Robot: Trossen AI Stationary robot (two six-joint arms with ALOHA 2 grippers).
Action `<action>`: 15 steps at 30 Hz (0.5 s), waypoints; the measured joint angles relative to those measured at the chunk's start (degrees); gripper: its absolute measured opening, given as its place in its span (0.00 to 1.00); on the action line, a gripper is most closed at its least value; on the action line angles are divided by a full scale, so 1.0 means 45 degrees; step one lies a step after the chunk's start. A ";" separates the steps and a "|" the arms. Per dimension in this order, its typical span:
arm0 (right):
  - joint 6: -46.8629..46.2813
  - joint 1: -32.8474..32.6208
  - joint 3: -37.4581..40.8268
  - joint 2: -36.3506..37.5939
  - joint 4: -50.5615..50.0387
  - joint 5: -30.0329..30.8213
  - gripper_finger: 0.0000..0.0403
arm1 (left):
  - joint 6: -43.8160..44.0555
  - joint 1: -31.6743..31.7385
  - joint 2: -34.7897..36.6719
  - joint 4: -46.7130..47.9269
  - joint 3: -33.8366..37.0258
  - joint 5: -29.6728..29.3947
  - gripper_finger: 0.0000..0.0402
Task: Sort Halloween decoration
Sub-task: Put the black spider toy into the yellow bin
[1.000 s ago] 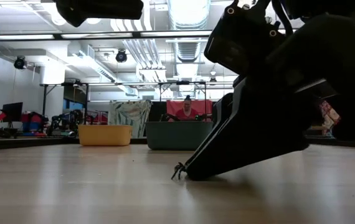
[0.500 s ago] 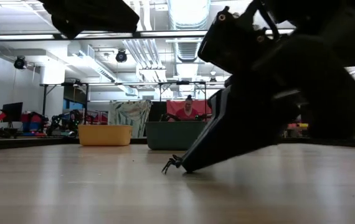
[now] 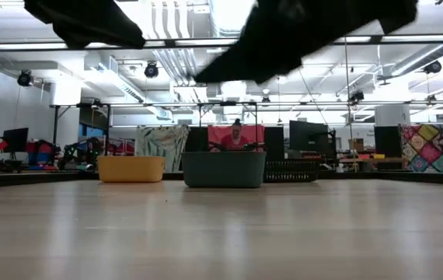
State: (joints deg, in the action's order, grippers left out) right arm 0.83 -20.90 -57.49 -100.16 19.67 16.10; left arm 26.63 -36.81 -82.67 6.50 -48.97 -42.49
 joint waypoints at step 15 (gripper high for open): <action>0.2947 0.3732 -0.1243 0.0149 0.1662 -0.0323 0.02 | -0.1152 0.0192 0.5393 0.1020 0.3387 -0.2448 0.09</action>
State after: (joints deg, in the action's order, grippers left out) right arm 14.09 -4.11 -63.09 -99.50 27.15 14.65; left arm 21.44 -35.94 -58.40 11.09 -33.73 -53.51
